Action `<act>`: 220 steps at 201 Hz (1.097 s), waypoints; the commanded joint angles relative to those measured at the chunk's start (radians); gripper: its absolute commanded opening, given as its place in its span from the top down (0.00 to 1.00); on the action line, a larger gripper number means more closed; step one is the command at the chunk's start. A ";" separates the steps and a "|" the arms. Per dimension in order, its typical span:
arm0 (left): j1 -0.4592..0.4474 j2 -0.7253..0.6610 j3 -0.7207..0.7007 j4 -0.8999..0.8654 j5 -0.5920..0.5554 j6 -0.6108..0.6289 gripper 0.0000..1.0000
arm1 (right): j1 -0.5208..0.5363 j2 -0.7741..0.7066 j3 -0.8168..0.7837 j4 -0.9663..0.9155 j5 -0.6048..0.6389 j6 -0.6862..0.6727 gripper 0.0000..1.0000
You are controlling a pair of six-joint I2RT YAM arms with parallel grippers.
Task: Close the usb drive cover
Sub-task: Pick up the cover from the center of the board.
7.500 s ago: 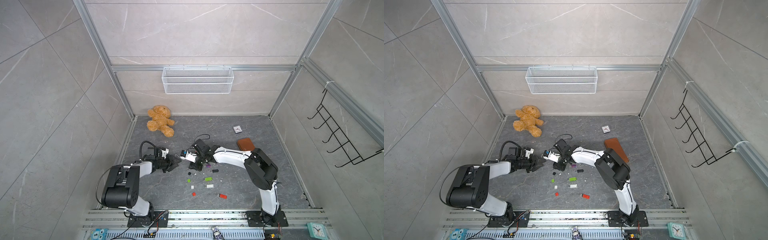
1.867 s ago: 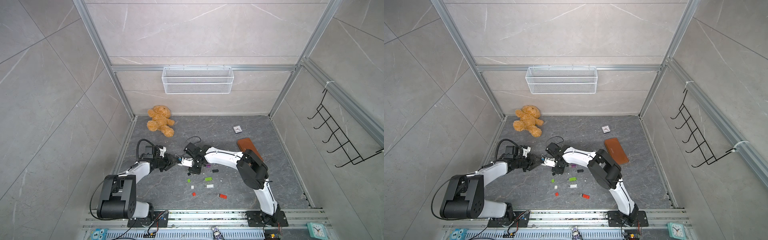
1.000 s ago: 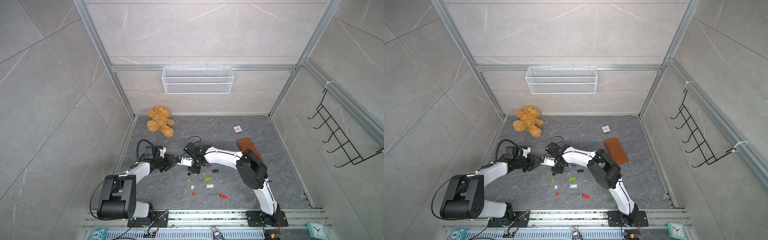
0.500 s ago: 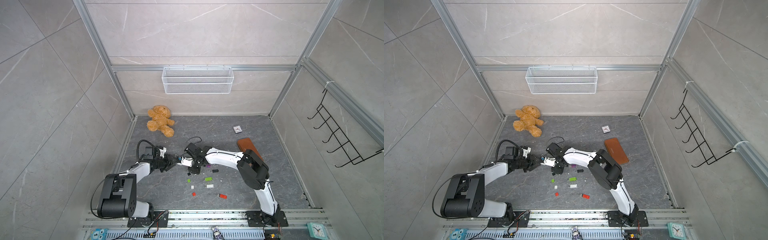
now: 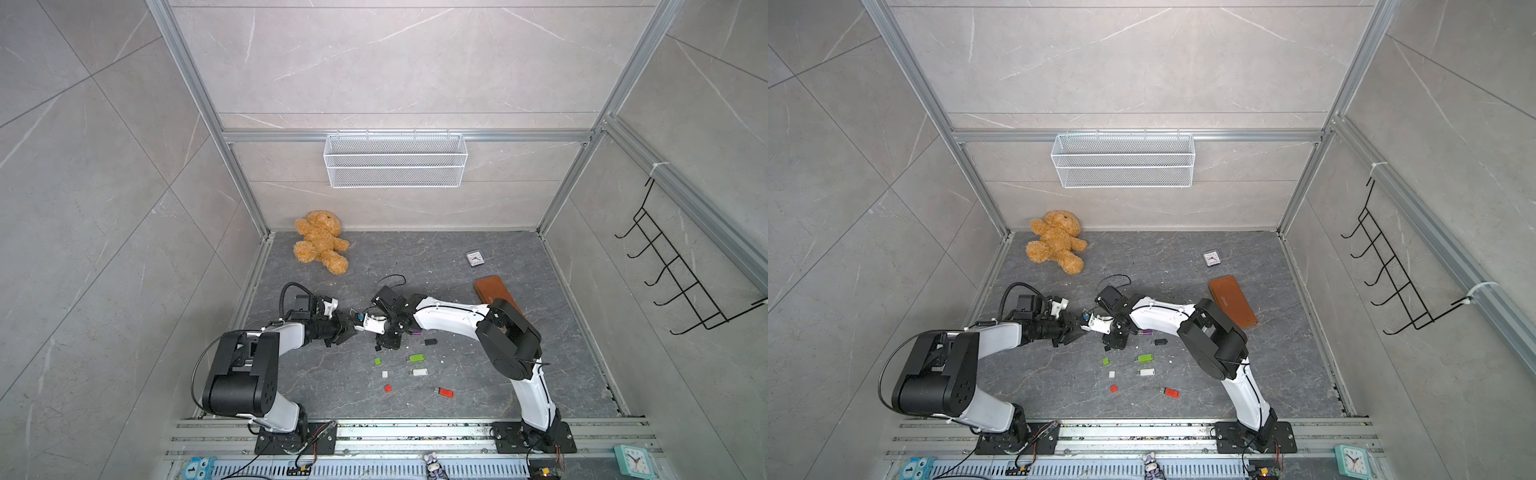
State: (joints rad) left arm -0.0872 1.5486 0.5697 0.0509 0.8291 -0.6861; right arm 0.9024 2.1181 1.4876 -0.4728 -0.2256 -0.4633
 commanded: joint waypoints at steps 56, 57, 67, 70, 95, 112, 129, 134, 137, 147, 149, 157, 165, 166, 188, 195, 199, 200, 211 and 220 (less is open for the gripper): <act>-0.055 0.069 0.030 0.027 0.095 -0.010 0.61 | -0.025 -0.071 -0.041 0.064 -0.076 0.011 0.77; -0.056 0.069 0.031 0.026 0.096 -0.009 0.61 | -0.026 -0.072 -0.042 0.064 -0.076 0.011 0.77; -0.061 0.077 0.033 0.028 0.099 -0.011 0.61 | -0.029 -0.072 -0.041 0.068 -0.085 0.010 0.77; -0.063 0.078 0.034 0.030 0.099 -0.012 0.61 | -0.028 -0.073 -0.041 0.068 -0.088 0.011 0.77; -0.075 0.090 0.043 0.038 0.110 -0.017 0.62 | -0.028 -0.072 -0.045 0.078 -0.103 0.012 0.77; -0.077 0.098 0.037 0.071 0.131 -0.040 0.63 | -0.029 -0.070 -0.047 0.088 -0.104 0.016 0.77; -0.077 0.108 0.030 0.099 0.145 -0.062 0.64 | -0.030 -0.069 -0.047 0.094 -0.110 0.021 0.77; -0.077 0.110 0.029 0.104 0.148 -0.066 0.64 | -0.031 -0.069 -0.049 0.098 -0.112 0.022 0.77; -0.077 0.111 0.028 0.107 0.150 -0.069 0.64 | -0.031 -0.069 -0.050 0.100 -0.112 0.024 0.77; -0.078 0.117 0.025 0.120 0.158 -0.077 0.64 | -0.034 -0.069 -0.051 0.110 -0.119 0.031 0.77; -0.078 0.118 0.025 0.122 0.159 -0.080 0.65 | -0.033 -0.069 -0.052 0.112 -0.119 0.032 0.77; -0.079 0.124 0.023 0.131 0.164 -0.087 0.65 | -0.035 -0.072 -0.056 0.126 -0.127 0.041 0.77; -0.078 0.130 0.022 0.140 0.171 -0.092 0.65 | -0.038 -0.075 -0.061 0.139 -0.130 0.046 0.77; -0.079 0.130 0.022 0.141 0.172 -0.094 0.65 | -0.037 -0.075 -0.061 0.140 -0.130 0.047 0.77; -0.082 0.135 0.017 0.156 0.175 -0.103 0.66 | -0.040 -0.075 -0.062 0.151 -0.132 0.054 0.77; -0.082 0.134 0.017 0.158 0.177 -0.107 0.67 | -0.041 -0.075 -0.061 0.152 -0.133 0.056 0.77; -0.082 0.133 0.017 0.159 0.178 -0.107 0.67 | -0.042 -0.074 -0.061 0.154 -0.133 0.058 0.77; -0.082 0.133 0.017 0.159 0.178 -0.107 0.67 | -0.042 -0.073 -0.061 0.154 -0.133 0.059 0.77; -0.083 0.134 0.016 0.159 0.180 -0.108 0.68 | -0.043 -0.071 -0.062 0.158 -0.133 0.064 0.77; -0.083 0.135 0.016 0.161 0.181 -0.112 0.69 | -0.045 -0.071 -0.063 0.163 -0.131 0.067 0.77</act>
State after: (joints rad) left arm -0.1642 1.6798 0.5797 0.1818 0.9703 -0.7815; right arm 0.8623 2.0789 1.4368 -0.3374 -0.3386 -0.4248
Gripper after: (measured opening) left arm 0.323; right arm 0.232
